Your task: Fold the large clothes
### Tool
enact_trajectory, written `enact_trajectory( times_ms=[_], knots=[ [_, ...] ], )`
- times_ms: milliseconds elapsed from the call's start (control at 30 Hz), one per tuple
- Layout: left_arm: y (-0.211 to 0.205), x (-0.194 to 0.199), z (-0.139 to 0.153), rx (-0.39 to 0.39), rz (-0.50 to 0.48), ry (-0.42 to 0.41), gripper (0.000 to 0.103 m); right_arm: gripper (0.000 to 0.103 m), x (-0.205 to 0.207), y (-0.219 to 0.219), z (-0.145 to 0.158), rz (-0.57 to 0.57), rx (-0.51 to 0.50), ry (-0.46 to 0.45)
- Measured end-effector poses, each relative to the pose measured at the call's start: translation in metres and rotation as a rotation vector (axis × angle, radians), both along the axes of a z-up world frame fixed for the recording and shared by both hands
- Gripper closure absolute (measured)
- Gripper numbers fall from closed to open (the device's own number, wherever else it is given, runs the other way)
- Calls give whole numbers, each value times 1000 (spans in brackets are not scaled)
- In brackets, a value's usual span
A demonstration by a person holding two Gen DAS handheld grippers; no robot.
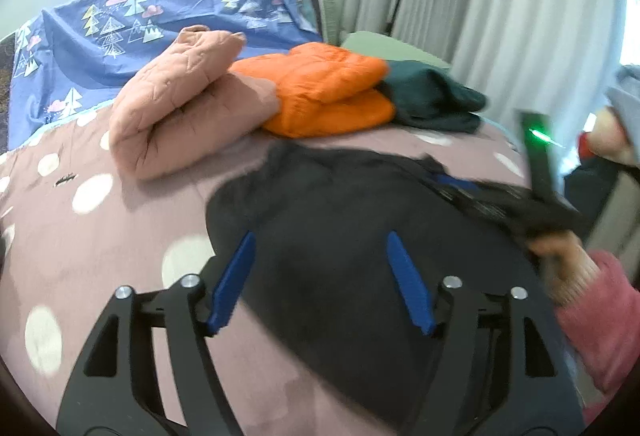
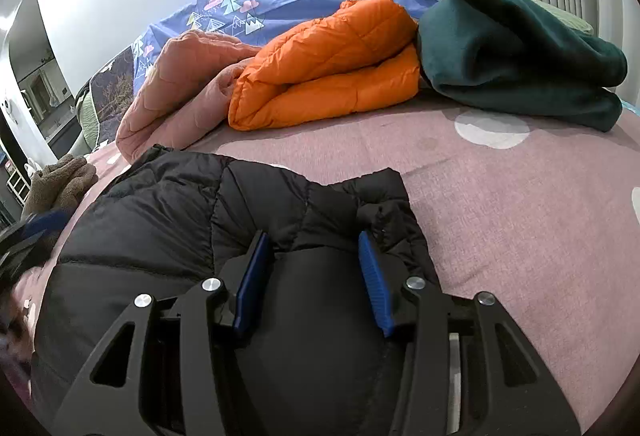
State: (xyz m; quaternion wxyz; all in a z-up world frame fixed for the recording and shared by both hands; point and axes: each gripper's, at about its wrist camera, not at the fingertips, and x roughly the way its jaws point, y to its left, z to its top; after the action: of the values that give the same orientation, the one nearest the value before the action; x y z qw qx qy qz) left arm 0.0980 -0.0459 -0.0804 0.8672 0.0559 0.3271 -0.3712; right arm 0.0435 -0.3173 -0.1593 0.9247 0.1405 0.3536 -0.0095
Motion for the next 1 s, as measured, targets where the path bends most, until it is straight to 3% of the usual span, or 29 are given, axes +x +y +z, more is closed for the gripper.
enact_trajectory(
  times_ms=[133,267,367,467,567,733,833,900,1000],
  knots=[
    [3,-73,6,43,-89,-72,13,56,0,0,0,0,-1,-1],
    [-3,-140,-3,105,-166,-107,11,56,-1,1,2,-1,-1,-6],
    [-8,-167,-22,189,-173,-139,10,56,-2,1,4,-1,-3,-10],
    [-19,-162,-42,282,-67,-169,10,56,-2,0,3,-1,-1,-9],
    [-29,-151,-47,279,-13,-165,9,55,-2,0,3,-1,0,-8],
    [-44,-153,-33,257,43,-259,9,55,-2,0,3,-2,4,-9],
    [-47,-150,-35,338,98,-312,9,55,-4,-1,4,-4,11,-13],
    [-41,-140,-50,448,161,-298,8,56,-5,0,5,-11,7,-15],
    [-19,-142,-66,474,165,-222,8,55,-6,3,4,-11,10,-12]
  ],
)
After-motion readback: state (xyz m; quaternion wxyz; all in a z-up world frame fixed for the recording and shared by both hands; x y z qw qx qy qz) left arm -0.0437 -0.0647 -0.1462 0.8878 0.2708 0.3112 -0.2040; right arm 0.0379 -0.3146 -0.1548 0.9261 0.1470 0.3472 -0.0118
